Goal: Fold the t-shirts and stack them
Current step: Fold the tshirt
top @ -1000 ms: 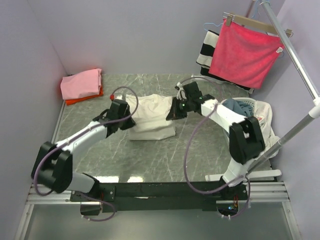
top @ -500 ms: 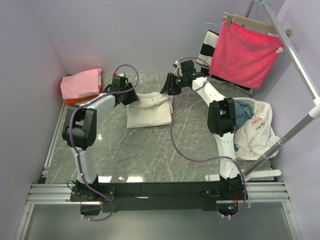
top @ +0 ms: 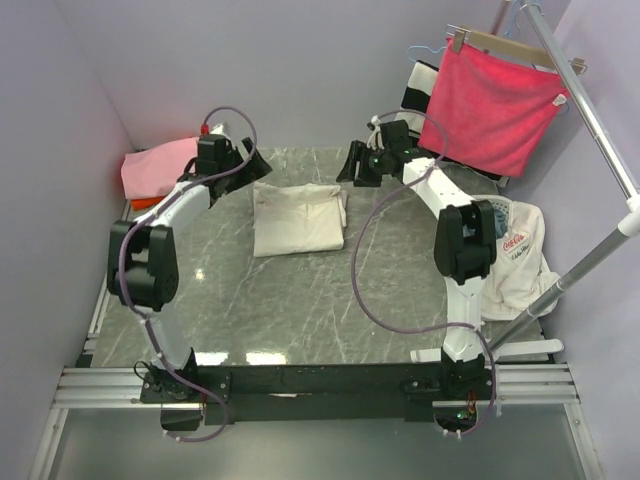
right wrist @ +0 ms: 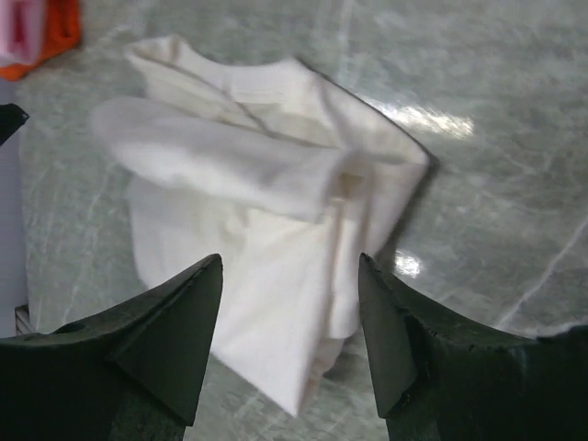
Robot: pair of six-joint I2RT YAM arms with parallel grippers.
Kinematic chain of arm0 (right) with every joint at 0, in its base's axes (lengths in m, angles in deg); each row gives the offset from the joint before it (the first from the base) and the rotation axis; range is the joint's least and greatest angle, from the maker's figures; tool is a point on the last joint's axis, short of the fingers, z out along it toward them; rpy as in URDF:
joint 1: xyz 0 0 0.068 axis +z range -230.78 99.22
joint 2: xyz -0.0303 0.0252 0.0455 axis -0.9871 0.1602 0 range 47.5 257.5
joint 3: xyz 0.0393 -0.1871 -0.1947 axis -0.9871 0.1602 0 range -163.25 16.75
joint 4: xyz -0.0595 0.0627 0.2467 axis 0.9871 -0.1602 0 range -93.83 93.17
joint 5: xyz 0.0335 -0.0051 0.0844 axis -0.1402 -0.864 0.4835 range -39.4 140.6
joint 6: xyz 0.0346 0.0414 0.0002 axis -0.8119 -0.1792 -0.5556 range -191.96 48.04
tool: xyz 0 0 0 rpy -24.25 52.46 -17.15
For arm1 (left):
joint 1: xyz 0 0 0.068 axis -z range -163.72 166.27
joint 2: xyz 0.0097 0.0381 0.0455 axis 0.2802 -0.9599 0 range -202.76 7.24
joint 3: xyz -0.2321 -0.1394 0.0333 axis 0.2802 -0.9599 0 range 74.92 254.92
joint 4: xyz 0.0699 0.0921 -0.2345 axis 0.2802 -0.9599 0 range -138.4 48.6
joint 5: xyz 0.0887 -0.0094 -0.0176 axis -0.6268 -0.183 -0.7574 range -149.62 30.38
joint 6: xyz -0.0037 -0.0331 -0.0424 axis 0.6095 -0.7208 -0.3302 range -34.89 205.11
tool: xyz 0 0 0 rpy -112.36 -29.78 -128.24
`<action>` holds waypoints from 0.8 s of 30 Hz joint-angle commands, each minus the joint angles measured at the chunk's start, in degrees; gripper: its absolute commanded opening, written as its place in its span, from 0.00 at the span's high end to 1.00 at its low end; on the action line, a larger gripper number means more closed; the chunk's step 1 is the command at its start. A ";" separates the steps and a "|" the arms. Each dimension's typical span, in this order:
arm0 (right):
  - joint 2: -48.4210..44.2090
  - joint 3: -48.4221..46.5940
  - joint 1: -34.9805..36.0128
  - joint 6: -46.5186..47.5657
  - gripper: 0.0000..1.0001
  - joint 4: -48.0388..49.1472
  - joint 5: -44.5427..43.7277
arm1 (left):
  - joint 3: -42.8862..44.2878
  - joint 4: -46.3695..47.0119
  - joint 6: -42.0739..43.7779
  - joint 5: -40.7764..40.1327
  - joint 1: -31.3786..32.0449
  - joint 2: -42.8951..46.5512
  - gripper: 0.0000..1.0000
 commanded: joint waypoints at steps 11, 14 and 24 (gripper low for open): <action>-3.69 1.91 6.20 0.19 0.33 1.92 7.25 | -5.50 4.42 2.79 21.81 5.11 2.15 0.01; -1.05 -0.11 6.20 -0.43 0.33 1.66 7.78 | -3.74 4.34 3.23 22.77 5.12 -0.30 0.00; 11.24 -13.09 6.20 -0.96 0.33 0.17 6.46 | 5.91 6.44 4.19 22.96 5.03 -10.33 0.01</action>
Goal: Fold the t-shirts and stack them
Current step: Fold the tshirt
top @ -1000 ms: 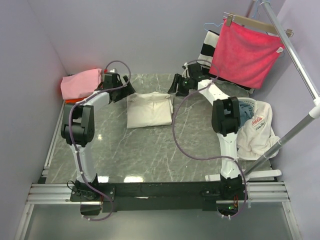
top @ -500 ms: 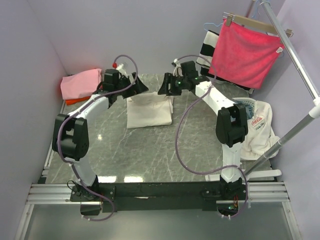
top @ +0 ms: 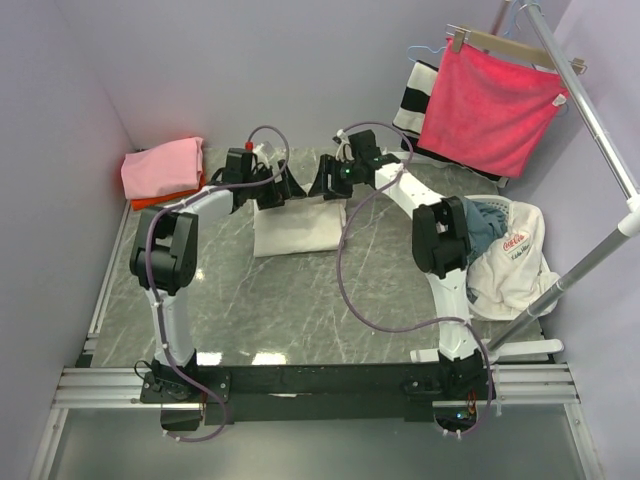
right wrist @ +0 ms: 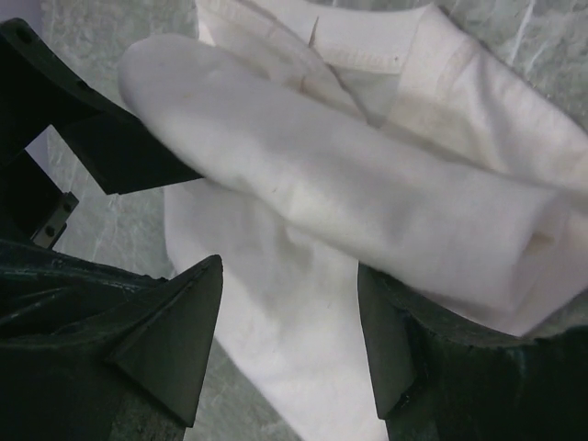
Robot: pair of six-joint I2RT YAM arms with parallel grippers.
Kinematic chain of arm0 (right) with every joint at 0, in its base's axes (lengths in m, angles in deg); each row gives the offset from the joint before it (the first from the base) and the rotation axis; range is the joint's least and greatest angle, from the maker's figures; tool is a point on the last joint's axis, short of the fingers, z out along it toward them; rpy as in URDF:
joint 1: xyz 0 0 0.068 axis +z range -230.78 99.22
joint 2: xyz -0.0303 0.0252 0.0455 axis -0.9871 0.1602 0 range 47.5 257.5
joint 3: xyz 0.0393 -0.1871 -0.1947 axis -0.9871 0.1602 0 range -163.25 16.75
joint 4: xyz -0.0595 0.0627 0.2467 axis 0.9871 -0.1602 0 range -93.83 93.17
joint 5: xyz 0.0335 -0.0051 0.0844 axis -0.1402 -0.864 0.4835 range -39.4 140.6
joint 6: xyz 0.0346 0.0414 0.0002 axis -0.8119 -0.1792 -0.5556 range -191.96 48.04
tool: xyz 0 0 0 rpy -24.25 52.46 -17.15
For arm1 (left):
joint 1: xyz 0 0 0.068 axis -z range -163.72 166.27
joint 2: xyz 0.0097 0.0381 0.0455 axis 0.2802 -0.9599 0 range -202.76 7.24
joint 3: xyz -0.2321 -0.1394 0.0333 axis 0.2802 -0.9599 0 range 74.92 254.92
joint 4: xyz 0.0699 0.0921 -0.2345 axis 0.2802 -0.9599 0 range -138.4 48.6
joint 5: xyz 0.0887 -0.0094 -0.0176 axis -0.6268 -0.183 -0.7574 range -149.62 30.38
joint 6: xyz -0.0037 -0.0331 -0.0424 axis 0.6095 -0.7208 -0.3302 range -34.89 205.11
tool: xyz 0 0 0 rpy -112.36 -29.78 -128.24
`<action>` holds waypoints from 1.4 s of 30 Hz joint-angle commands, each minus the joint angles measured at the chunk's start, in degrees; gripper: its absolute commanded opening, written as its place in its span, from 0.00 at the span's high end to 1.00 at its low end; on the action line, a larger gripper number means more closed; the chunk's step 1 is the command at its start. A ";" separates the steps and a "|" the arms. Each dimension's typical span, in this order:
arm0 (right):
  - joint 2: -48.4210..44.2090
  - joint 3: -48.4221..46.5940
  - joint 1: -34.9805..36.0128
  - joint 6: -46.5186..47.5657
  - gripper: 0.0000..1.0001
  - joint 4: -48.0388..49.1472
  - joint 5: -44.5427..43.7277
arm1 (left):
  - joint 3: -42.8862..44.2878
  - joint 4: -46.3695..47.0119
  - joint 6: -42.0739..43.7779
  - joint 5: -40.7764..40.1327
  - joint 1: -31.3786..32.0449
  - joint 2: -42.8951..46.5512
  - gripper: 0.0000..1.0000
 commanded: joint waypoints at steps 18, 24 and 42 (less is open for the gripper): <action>16.65 -20.75 -6.47 -4.00 0.28 -2.17 -6.35 | 13.71 -0.41 4.99 -6.96 -7.34 -15.85 0.01; 13.31 -16.87 -7.44 -2.24 0.28 -0.76 -6.88 | 9.76 5.29 3.77 -4.51 -7.78 -11.55 0.01; 3.89 -7.90 -2.16 4.18 0.27 -5.59 -8.38 | -3.76 2.13 1.75 -10.83 -7.78 4.63 0.01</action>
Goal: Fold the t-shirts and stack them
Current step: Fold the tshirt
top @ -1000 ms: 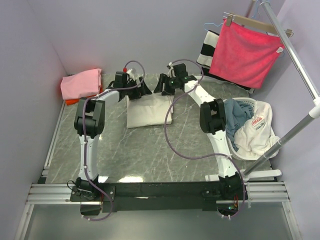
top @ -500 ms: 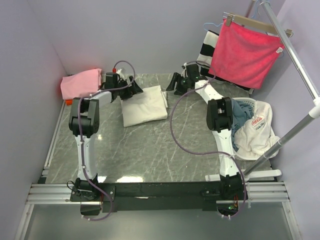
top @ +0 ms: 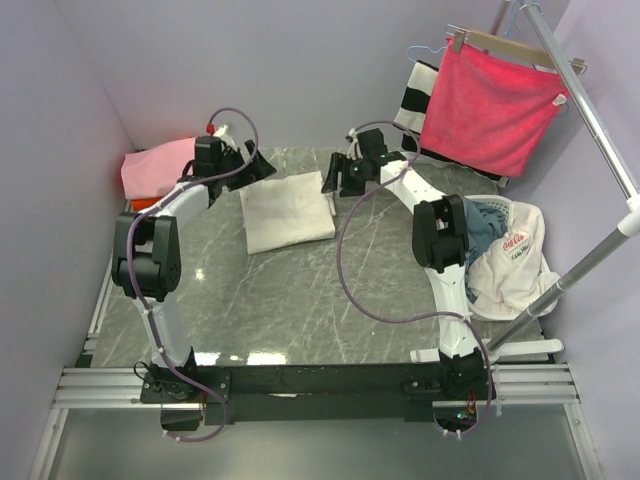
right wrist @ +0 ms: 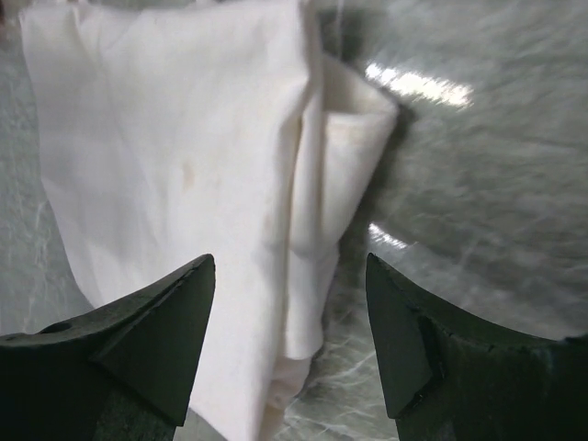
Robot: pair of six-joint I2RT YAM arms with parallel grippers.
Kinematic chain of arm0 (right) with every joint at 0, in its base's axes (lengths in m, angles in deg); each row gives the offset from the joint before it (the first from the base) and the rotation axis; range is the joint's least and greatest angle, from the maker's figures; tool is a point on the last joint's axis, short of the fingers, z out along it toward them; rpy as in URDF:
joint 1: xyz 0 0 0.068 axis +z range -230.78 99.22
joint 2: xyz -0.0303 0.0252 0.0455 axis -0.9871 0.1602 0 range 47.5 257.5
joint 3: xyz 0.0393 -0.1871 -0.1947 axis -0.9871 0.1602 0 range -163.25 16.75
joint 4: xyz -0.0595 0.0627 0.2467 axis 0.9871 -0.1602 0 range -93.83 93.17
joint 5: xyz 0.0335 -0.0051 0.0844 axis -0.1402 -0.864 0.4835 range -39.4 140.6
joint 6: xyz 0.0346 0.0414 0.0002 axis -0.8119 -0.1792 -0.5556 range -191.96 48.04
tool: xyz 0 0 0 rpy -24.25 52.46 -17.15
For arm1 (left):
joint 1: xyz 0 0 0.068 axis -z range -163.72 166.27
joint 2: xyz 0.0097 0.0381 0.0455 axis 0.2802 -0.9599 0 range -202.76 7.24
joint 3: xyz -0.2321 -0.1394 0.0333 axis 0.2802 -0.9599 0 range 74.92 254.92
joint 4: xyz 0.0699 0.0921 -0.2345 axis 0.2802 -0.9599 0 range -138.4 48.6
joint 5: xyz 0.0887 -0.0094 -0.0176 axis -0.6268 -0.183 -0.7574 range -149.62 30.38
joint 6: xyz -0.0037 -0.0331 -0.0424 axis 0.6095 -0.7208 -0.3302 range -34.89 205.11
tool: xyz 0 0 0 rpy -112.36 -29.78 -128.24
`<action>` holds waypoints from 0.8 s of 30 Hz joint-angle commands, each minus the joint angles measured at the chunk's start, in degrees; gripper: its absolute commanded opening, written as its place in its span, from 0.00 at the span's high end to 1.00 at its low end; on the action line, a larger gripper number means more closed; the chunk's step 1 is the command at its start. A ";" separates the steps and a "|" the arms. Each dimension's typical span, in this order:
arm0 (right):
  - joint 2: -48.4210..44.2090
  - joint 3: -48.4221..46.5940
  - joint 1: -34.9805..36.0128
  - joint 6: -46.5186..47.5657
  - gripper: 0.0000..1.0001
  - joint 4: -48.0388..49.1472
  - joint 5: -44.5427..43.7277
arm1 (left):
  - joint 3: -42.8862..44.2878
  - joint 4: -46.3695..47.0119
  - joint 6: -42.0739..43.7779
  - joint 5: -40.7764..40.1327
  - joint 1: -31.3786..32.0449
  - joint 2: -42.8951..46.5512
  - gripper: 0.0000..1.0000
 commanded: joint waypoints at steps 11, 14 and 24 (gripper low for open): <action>1.59 -3.16 3.07 2.65 0.27 -4.73 -0.88 | -3.49 -4.85 0.31 -7.13 -0.10 -6.40 0.01; 2.03 -3.16 3.07 2.65 0.27 -4.82 -0.88 | -1.82 -6.52 0.75 -11.61 -0.10 -6.06 0.01; 4.40 -5.53 3.07 2.48 0.27 -5.61 -0.80 | -0.69 -5.81 2.50 -17.60 -0.02 -3.32 0.01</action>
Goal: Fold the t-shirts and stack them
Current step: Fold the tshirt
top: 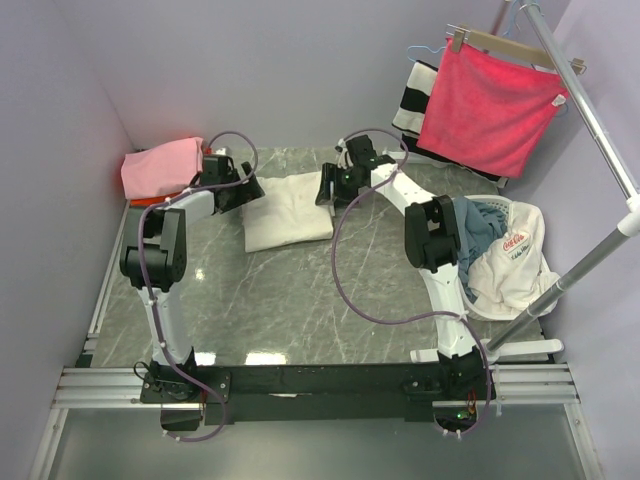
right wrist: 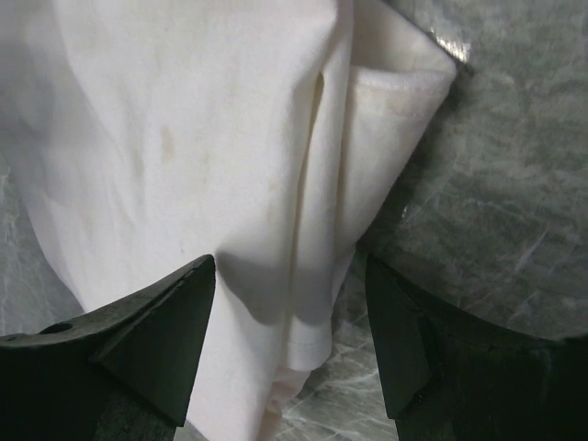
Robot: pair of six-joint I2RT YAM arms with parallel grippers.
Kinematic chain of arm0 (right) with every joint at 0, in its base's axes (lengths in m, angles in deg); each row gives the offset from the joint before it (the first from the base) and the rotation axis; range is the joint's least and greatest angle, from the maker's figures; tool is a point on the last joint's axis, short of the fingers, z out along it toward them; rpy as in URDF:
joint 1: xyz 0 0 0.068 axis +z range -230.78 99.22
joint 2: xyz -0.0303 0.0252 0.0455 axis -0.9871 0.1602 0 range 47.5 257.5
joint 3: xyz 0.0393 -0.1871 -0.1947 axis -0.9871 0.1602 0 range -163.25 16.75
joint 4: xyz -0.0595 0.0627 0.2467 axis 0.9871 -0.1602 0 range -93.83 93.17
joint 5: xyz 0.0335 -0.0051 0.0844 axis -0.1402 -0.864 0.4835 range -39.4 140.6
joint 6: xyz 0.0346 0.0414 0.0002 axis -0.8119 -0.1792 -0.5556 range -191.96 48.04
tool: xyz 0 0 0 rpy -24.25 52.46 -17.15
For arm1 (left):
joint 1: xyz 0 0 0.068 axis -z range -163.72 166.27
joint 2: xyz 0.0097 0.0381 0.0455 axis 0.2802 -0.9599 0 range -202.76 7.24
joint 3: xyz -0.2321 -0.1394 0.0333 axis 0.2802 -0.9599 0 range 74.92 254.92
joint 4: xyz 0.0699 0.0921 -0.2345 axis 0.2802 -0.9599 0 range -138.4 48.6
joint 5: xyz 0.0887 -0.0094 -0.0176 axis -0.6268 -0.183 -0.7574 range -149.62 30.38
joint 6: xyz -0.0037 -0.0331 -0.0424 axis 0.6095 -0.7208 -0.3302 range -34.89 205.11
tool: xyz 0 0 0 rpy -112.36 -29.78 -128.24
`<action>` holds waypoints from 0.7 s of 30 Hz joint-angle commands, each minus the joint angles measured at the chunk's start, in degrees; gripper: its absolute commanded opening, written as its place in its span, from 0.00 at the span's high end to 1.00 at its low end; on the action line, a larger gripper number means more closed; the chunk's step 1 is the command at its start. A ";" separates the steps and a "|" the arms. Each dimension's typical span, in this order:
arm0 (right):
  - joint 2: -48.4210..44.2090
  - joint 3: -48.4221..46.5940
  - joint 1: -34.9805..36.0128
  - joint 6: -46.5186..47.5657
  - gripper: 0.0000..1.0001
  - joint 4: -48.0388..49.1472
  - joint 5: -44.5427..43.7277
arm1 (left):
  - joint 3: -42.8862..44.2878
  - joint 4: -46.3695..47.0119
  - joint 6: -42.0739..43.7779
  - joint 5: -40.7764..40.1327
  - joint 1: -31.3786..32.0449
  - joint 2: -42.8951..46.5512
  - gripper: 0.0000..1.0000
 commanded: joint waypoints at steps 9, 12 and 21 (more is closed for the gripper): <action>3.06 -5.52 -0.10 -0.08 0.31 -0.27 1.13 | 12.83 -5.82 3.39 -2.53 0.71 -7.81 0.30; 3.59 -5.61 -0.10 -0.61 0.33 -0.19 1.49 | 13.36 -5.91 3.82 -3.42 0.88 -8.60 0.41; -0.89 2.46 -0.63 -2.10 0.93 2.97 -1.23 | 11.88 -5.38 4.27 -3.68 0.62 -8.61 0.84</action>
